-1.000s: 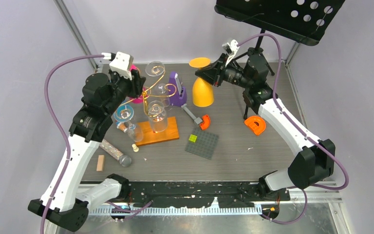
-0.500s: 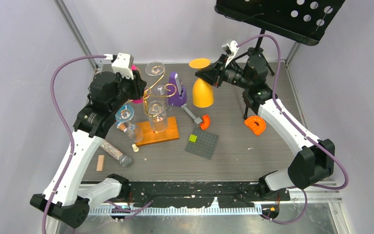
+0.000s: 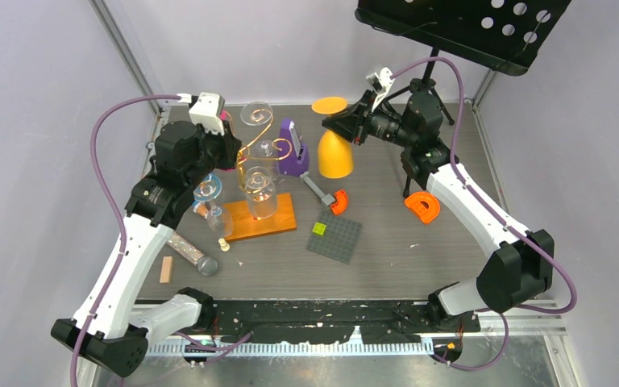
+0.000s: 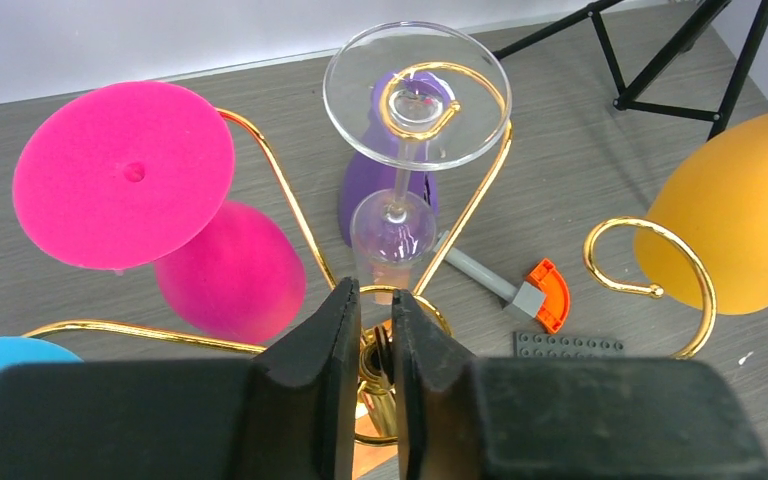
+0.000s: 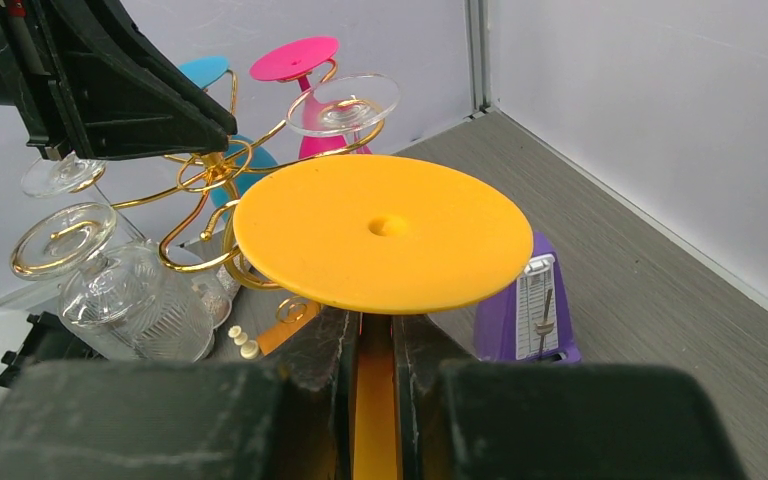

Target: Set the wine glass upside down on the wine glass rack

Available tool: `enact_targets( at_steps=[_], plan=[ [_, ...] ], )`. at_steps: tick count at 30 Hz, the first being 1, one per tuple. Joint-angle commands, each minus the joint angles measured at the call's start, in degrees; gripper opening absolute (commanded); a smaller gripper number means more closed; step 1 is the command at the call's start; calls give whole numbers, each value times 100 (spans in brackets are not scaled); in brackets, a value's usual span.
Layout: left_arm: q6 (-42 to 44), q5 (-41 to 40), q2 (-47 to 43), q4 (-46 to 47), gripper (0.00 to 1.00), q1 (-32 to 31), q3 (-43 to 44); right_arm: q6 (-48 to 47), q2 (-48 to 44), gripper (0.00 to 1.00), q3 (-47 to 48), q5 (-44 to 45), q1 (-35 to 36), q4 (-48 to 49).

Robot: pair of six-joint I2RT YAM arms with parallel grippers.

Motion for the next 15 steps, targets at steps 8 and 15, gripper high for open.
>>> enact_targets(
  at_steps=[8, 15],
  plan=[
    [-124, 194, -21, 117, 1, 1, -85, -271, 189, 5, 71, -123, 147, 567],
    [-137, 217, -29, 131, 0, -38, -155, -519, 541, 5, -150, -515, 362, 1738]
  ],
)
